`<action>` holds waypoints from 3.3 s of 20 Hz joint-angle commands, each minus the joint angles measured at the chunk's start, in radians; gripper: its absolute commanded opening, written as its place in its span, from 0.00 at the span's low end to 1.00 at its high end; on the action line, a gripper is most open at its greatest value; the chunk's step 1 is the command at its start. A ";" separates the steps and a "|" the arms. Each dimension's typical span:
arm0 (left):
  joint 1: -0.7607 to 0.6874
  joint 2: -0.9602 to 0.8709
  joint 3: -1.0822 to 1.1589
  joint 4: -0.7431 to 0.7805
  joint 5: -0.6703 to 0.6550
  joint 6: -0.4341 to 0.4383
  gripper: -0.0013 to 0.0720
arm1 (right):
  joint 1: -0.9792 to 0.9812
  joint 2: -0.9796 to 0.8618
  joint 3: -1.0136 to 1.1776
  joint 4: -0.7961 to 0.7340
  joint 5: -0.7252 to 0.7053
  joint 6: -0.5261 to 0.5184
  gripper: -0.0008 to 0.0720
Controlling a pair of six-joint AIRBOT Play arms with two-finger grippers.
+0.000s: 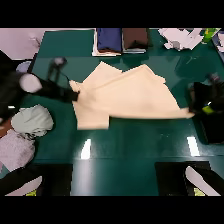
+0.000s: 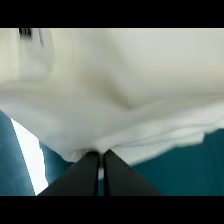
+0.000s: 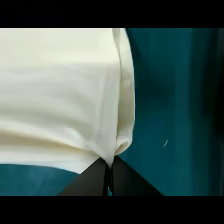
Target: Fold the shirts.
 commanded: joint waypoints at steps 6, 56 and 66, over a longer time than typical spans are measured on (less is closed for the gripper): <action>0.000 0.283 0.650 0.081 -0.003 -0.002 0.06 | 0.000 0.264 0.593 -0.003 -0.083 0.001 0.03; 0.109 -0.526 0.110 -0.056 -0.143 0.032 0.06 | 0.087 -0.446 0.158 -0.035 -0.128 -0.018 0.12; 0.029 -0.196 -0.083 0.040 -0.210 -0.109 0.72 | 0.034 -0.271 0.194 -0.033 -0.060 -0.010 0.55</action>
